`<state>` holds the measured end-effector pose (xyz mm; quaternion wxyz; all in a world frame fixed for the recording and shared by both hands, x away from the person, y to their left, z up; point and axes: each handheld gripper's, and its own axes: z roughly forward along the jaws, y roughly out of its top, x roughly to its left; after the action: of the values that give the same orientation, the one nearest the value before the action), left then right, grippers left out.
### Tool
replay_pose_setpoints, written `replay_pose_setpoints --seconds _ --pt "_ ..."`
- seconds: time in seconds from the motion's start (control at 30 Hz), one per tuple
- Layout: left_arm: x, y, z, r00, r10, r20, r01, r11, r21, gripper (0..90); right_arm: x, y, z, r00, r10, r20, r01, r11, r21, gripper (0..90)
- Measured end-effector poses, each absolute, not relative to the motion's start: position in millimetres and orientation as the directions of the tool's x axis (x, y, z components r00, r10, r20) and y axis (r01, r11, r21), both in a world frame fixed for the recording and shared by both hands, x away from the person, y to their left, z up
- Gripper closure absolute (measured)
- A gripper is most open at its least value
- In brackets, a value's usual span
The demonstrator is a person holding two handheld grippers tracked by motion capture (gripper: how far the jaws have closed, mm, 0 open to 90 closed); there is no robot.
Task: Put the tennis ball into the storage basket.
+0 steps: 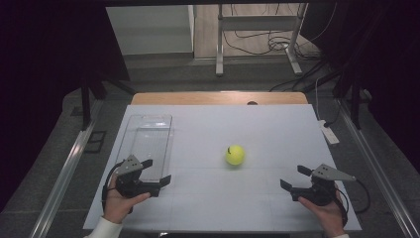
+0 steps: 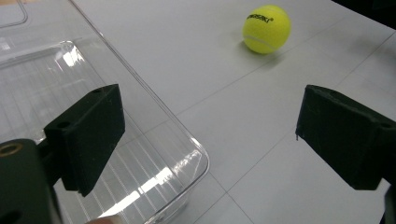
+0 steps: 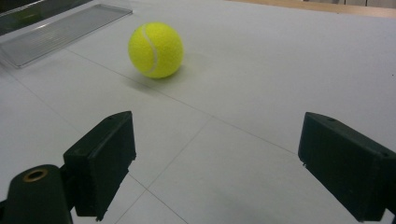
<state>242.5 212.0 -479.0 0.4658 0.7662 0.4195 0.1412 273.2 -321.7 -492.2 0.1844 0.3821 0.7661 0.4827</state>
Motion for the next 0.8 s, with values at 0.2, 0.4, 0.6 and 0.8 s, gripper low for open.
replay_pose_setpoints --seconds 0.2,0.4,0.6,0.8 --pt "242 212 -475 0.619 0.765 -0.177 0.517 -0.226 0.826 6.4 273 -323 -492 -0.636 0.767 0.087 0.410 0.240 0.880 11.3" --pt "244 207 -472 0.624 0.764 -0.164 0.524 -0.252 0.814 6.3 274 -321 -493 -0.640 0.763 0.088 0.412 0.243 0.878 11.3" --pt "250 203 -466 0.617 0.768 -0.171 0.532 -0.247 0.810 7.1 274 -321 -493 -0.645 0.759 0.088 0.409 0.245 0.879 11.3" --pt "253 196 -460 0.629 0.759 -0.170 0.528 -0.257 0.809 7.5 275 -320 -493 -0.648 0.757 0.089 0.407 0.245 0.880 11.3"
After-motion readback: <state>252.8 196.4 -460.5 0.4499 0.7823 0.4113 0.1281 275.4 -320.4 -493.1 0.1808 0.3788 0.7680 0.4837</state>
